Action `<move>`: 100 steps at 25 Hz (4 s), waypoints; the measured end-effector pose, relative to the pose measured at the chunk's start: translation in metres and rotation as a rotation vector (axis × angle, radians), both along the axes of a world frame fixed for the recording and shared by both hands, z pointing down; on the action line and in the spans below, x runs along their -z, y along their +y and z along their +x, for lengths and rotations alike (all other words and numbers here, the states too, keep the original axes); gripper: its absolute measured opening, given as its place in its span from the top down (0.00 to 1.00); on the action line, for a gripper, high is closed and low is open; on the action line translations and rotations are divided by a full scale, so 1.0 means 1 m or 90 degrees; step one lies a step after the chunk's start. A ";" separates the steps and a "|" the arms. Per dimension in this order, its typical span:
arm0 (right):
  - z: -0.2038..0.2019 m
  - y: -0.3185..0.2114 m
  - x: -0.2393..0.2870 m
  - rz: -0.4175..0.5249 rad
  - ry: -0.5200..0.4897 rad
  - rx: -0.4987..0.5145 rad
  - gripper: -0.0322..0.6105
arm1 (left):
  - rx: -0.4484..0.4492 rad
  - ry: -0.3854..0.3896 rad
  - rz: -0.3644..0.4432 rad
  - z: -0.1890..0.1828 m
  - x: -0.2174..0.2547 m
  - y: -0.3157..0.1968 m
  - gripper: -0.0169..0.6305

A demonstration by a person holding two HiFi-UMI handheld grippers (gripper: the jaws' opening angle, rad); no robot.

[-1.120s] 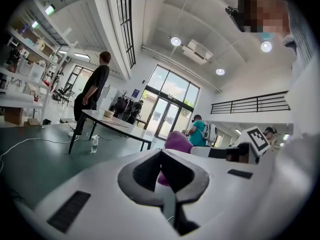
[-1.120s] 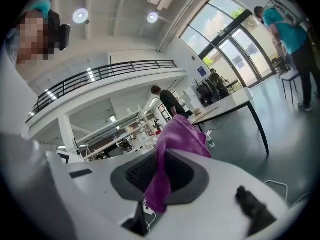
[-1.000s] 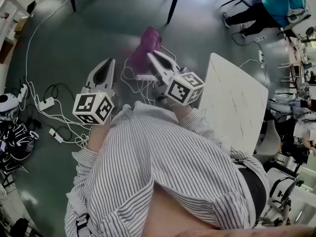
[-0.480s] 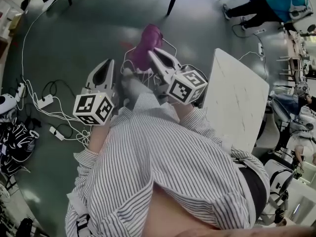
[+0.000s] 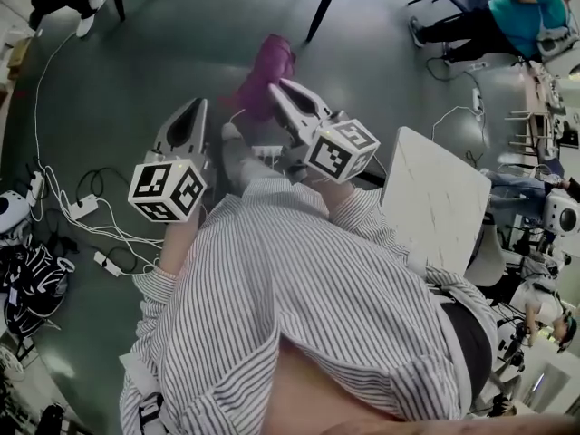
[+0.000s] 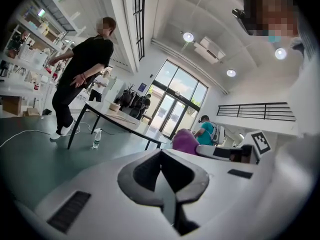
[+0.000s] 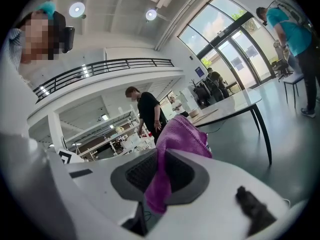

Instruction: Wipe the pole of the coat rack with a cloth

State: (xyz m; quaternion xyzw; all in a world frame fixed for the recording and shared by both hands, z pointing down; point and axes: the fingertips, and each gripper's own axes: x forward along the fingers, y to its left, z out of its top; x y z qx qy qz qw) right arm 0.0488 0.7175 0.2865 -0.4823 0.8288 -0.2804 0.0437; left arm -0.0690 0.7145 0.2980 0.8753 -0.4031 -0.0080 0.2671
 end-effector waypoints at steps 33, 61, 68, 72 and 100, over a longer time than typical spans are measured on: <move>0.026 -0.353 -0.009 -0.002 -0.019 -0.024 0.86 | -0.012 -0.041 0.026 0.024 0.010 -0.366 0.96; 0.007 -0.556 -0.018 -0.034 -0.018 -0.096 0.86 | -0.113 -0.063 -0.017 0.018 -0.011 -0.571 0.96; 0.022 -0.624 -0.024 -0.047 -0.014 -0.083 0.86 | -0.113 -0.064 -0.028 0.035 -0.020 -0.638 0.96; 0.039 -0.670 -0.022 -0.058 -0.017 -0.063 0.86 | -0.135 -0.063 -0.030 0.059 -0.015 -0.678 0.95; 0.065 -0.825 -0.037 -0.104 -0.060 0.004 0.86 | -0.121 -0.140 -0.057 0.095 -0.027 -0.811 0.96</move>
